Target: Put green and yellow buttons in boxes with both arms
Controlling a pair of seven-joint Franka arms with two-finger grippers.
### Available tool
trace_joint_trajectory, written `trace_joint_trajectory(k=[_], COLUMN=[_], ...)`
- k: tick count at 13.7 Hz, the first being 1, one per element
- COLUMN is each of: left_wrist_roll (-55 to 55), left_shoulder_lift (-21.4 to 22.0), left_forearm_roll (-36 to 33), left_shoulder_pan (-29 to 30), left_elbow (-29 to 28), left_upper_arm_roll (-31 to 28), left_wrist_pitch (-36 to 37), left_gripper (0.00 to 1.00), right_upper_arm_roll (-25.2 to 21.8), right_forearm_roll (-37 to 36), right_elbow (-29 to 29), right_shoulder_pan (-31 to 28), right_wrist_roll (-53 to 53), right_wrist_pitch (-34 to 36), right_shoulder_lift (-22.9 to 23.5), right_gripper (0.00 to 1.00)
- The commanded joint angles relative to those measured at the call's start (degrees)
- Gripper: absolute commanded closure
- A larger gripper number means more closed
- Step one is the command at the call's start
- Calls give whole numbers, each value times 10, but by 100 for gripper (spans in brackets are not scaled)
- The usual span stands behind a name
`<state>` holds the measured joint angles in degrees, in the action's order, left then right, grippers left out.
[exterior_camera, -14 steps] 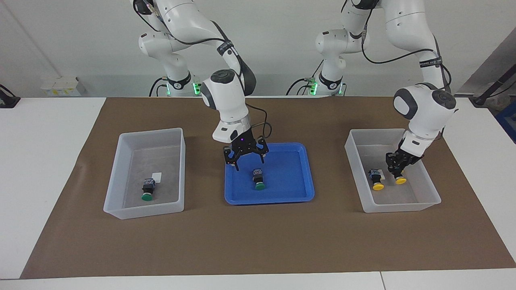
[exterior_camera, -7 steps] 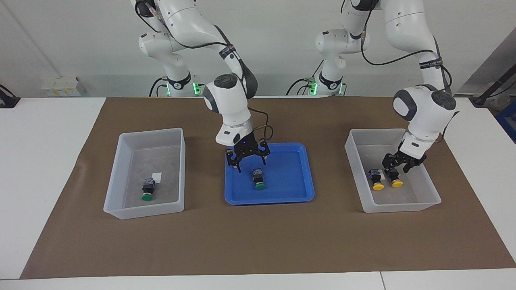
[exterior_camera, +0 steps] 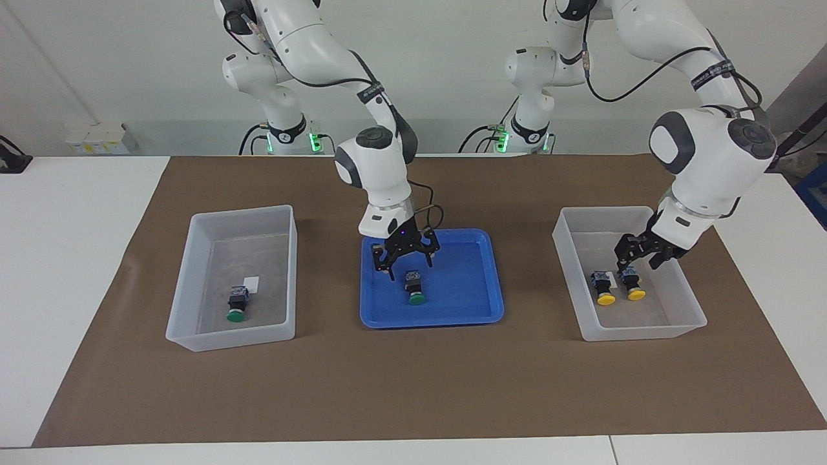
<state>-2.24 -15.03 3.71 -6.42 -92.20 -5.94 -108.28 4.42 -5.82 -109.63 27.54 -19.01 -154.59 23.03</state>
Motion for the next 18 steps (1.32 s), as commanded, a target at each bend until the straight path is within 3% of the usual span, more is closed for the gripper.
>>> trace_joint_trajectory(k=[1, 4, 5, 7, 8, 9, 11, 14, 18], left_wrist_roll=[35, 36, 36, 36, 37, 38, 37, 37, 30], left_shoulder_lift=[-21, -21, -19, -11, 3, 9, 16, 27, 40], left_forearm_roll=[-1, -16, -16, -18, -17, -17, -16, -16, -16], left_shoulder_pan=[-42, -74, -79, -82, -86, -85, -85, -77, -67], left_elbow=[82, 129, 130, 129, 125, 120, 104, 98, 72], left_upper_arm_roll=[-8, -7, -7, -2, -1, -2, -3, -6, -7], left_wrist_pitch=[88, 154, 162, 173, 173, 172, 168, 168, 159], left_gripper=[25, 25, 25, 21, 10, 0, 0, 0, 0], right_upper_arm_roll=[0, 0, 0, 1, 1, 1, 1, 0, -5], right_forearm_roll=[-25, -29, -32, -34, -35, -35, -37, -34, -33], right_elbow=[5, 5, 4, 5, 4, 3, 2, 10, 4], right_shoulder_pan=[0, 3, 3, 3, 3, 4, 3, 2, -26], right_wrist_roll=[-30, -57, -57, -77, -90, -92, -90, -95, -96], right_wrist_pitch=[-32, -41, -41, -41, -41, -41, -41, -31, 21], right_shoulder_lift=[21, 34, 34, 36, 36, 36, 36, 26, -39], right_gripper=[0, 0, 6, 66, 84, 93, 100, 100, 100])
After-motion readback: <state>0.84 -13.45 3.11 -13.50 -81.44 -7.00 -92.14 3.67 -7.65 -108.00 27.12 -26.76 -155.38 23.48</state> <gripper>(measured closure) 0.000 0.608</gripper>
